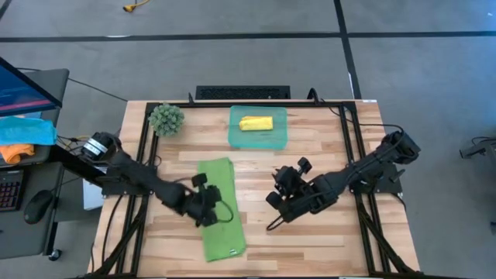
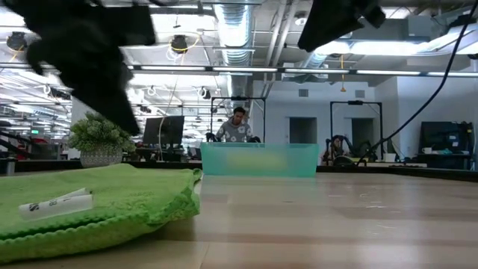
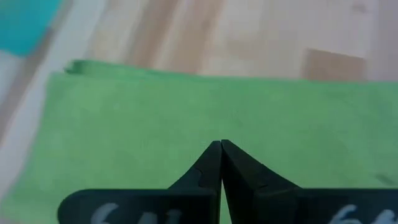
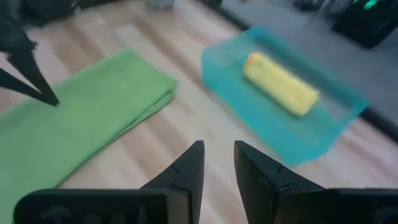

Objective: Roll microfiber towels into tight, uniform cylinder then place into a basket
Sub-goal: Fold the green microfiber cloth

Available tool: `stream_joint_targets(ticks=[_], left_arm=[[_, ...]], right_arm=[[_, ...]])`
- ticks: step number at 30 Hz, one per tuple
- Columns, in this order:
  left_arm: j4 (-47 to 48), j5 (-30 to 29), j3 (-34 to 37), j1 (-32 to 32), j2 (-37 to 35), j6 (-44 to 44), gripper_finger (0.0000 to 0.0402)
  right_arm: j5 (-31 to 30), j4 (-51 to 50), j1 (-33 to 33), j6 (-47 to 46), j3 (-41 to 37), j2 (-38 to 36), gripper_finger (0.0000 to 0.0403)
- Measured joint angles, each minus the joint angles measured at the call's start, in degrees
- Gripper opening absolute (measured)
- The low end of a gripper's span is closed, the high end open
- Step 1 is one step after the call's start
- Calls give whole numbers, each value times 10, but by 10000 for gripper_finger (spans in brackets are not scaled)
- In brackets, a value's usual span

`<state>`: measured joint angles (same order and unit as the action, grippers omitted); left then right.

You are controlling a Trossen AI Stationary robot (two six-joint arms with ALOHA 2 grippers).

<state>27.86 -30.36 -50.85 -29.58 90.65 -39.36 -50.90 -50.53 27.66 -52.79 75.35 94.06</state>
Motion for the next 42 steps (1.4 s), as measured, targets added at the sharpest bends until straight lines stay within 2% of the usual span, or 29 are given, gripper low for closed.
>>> stream_joint_targets(ticks=[3,10,16,22,28,36,42], left_arm=[[6,-18,0,-48,0,-51,0],[28,-58,0,-125,0,-133,0],[100,-67,0,-147,0,-217,0],[167,-65,0,-153,0,-288,0],[178,-64,0,-154,0,-303,0],[177,-63,0,-155,0,-301,0],[177,-63,0,-153,0,-284,0]], right_arm=[[54,47,-13,41,-3,0,111],[135,241,-45,193,-35,0,111],[187,369,-74,254,-70,3,111],[219,479,-96,320,-70,65,111],[281,496,-125,356,-23,129,111],[301,499,-130,406,23,207,111],[330,497,-136,408,47,253,111]])
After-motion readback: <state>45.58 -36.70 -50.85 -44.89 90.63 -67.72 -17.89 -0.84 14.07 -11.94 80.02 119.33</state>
